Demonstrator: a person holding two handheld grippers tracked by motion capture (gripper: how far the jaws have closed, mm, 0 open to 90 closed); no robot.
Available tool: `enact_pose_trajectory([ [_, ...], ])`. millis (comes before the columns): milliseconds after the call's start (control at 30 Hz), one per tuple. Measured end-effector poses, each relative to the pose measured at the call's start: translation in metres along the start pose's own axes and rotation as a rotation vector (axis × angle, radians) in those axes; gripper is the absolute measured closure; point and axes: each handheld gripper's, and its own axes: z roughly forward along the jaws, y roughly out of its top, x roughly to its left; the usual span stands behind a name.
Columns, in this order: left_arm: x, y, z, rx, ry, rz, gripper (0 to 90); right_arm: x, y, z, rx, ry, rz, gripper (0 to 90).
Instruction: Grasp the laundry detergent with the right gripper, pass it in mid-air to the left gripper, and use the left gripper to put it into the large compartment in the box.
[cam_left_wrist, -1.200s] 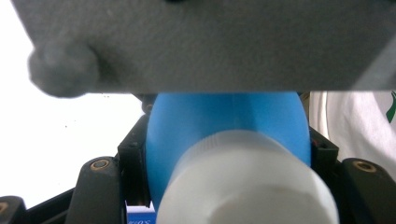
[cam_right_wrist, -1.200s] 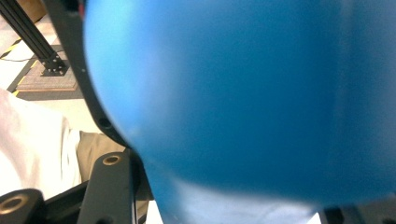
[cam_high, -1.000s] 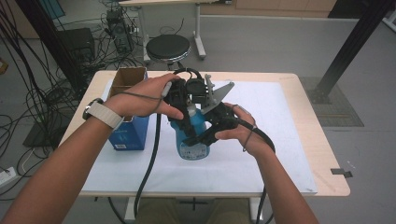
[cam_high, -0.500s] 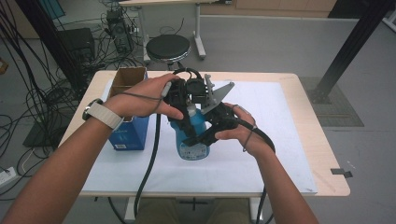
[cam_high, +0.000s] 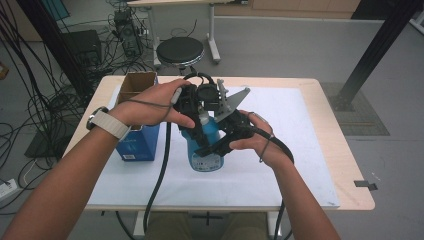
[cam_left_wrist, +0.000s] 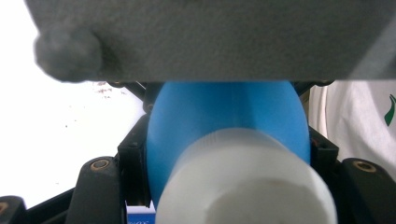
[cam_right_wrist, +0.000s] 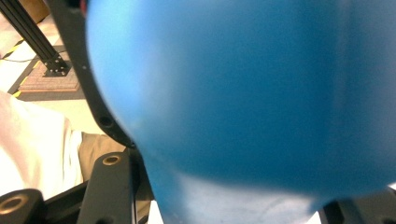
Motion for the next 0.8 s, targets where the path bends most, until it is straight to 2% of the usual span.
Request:
enact_pose_trajectory([
  [800, -0.0009, -0.0003, -0.0010, -0.004, 0.000, -0.001, 37.2, 0.0012, 0.0016, -0.0007, 0.009, 0.001, 0.000, 43.1],
])
